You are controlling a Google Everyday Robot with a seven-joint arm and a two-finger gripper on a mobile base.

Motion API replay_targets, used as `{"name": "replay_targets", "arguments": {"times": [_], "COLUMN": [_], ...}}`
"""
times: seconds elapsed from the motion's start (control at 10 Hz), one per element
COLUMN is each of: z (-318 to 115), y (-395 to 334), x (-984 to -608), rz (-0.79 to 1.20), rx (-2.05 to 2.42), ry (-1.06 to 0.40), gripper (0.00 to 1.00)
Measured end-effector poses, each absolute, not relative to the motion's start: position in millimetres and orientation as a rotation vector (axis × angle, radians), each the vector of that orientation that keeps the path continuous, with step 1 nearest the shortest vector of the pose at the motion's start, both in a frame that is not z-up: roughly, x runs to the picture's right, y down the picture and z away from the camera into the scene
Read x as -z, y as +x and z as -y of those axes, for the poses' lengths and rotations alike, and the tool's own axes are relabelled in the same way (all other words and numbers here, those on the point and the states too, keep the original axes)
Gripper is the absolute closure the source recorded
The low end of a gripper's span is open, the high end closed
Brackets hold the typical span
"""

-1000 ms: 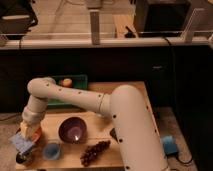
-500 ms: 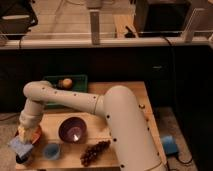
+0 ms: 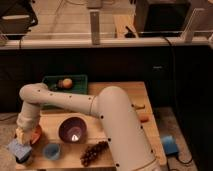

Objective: Place sponge in metal cup

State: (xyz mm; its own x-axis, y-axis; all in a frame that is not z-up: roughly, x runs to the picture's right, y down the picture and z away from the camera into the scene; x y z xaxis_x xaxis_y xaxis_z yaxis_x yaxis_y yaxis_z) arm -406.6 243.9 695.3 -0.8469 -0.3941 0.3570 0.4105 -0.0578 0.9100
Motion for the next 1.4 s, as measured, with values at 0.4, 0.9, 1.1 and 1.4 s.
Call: {"name": "replay_targets", "arguments": {"times": [0.4, 0.9, 1.1, 1.4], "z": [-248.9, -251.8, -253.6, -252.7], "y": [-407.7, -408.0, -410.2, -412.3], "x": [-694.4, -695.1, -695.5, -694.8], "rz": [1.68, 1.694, 1.716, 1.735], "rx": [1.975, 1.967, 1.969, 1.966], "ry": [-0.028, -0.044, -0.057, -0.064], "gripper": [0.58, 0.2, 0.2, 0.2]}}
